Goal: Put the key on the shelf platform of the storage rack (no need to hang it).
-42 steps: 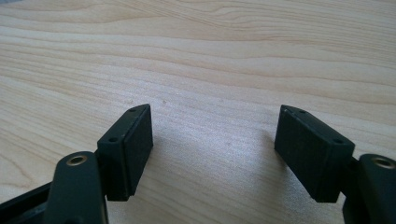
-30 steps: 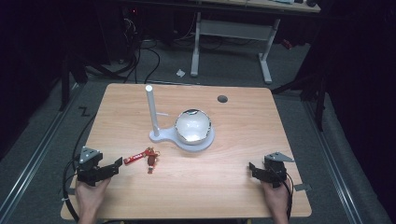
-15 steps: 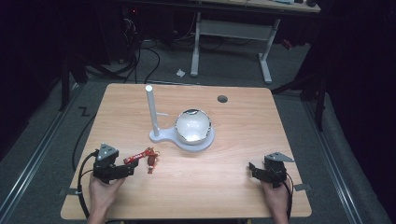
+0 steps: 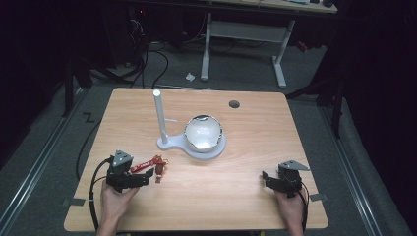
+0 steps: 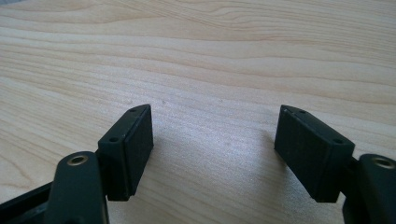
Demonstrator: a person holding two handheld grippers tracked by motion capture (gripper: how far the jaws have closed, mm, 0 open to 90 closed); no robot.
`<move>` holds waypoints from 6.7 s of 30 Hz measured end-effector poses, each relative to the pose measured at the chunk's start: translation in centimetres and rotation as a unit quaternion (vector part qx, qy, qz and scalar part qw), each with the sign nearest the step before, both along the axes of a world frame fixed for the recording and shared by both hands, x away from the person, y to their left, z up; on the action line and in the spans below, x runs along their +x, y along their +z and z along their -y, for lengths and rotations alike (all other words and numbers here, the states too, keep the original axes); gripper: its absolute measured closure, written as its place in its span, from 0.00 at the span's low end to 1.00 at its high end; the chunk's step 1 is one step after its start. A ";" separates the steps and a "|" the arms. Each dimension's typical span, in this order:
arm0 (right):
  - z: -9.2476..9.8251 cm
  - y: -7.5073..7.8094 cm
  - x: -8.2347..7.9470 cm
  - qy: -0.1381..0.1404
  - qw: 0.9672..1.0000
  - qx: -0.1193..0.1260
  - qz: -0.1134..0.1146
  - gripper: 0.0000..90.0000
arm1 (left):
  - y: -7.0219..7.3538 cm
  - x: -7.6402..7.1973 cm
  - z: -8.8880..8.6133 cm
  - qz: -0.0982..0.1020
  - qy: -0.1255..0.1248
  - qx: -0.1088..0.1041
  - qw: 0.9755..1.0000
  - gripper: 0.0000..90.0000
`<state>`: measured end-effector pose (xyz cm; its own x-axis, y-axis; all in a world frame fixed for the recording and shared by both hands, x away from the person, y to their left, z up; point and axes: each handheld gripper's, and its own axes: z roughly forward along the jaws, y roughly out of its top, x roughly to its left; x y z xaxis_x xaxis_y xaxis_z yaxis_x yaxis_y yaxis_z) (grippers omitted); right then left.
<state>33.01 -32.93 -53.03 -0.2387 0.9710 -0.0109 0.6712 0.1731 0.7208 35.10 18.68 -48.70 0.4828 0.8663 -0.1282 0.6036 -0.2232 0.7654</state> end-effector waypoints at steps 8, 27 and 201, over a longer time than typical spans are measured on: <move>0.0 0.0 0.0 0.000 1.000 0.000 0.000 0.31 | -0.3 0.7 1.3 -0.012 -0.014 0.009 1.000 0.08; 0.0 0.0 0.0 0.001 1.000 -0.002 0.001 0.31 | -3.2 3.7 2.8 -0.059 -0.004 0.044 0.997 0.09; 0.0 0.0 0.1 0.002 1.000 -0.001 0.001 0.31 | 5.9 12.0 17.1 0.031 -0.164 0.005 0.986 0.72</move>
<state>33.08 -32.93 -53.04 -0.2421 0.9701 -0.0143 0.6687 0.1775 0.7220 47.06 1.60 -42.84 0.7439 0.6634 -0.0809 0.4494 -0.4069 0.7953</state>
